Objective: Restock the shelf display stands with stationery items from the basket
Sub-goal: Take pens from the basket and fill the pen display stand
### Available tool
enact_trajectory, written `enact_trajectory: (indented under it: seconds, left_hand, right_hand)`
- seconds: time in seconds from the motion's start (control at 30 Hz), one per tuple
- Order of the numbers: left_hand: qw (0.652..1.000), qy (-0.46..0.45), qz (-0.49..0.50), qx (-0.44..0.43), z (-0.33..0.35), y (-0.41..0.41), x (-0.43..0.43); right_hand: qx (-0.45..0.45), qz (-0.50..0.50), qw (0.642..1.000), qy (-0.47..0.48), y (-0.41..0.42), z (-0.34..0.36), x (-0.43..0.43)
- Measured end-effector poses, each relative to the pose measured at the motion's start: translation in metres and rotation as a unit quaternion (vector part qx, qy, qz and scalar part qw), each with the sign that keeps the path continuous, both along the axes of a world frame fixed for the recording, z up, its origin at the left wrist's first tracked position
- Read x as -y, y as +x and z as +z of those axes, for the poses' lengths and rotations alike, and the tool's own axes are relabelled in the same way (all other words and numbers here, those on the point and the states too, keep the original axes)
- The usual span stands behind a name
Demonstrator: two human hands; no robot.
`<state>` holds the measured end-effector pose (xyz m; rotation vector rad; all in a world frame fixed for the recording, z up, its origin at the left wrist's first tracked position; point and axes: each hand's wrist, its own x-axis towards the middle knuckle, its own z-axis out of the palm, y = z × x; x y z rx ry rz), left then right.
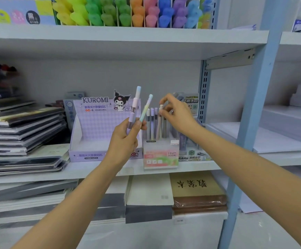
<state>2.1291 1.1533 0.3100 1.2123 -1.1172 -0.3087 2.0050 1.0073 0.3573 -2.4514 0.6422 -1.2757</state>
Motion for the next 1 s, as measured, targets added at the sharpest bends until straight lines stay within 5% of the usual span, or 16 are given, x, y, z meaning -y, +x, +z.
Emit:
enact_trajectory:
  seconds: [0.23,0.33,0.43,0.57,0.73,0.93,1.0]
  left_hand:
    - [1.0,0.004,-0.009,-0.012,0.005,-0.002,-0.005]
    - [1.0,-0.002,-0.017,-0.005,0.007,-0.002,-0.009]
    - [1.0,0.001,-0.026,0.004,0.01,-0.007,-0.012]
    - [0.999,0.006,-0.041,0.002,0.014,-0.014,-0.018]
    - [0.993,-0.02,-0.037,-0.11,0.02,-0.008,-0.025]
    - [0.976,-0.084,-0.013,-0.202,0.03,-0.013,-0.031]
    - [0.971,-0.1,-0.026,-0.218,0.034,-0.021,-0.031]
  right_hand:
    - [-0.027,-0.079,0.995,-0.052,0.003,0.003,0.006]
    - [0.072,0.038,0.995,0.057,-0.005,0.013,-0.007]
    - [0.12,0.213,0.949,0.199,-0.013,0.021,-0.02]
    - [0.116,0.253,0.937,0.212,-0.018,0.023,-0.032]
    - [0.198,0.275,0.899,0.279,-0.036,0.026,-0.032]
    - [-0.027,0.261,0.929,0.262,-0.057,0.014,-0.038]
    - [-0.028,0.263,0.931,0.252,-0.057,0.009,-0.043]
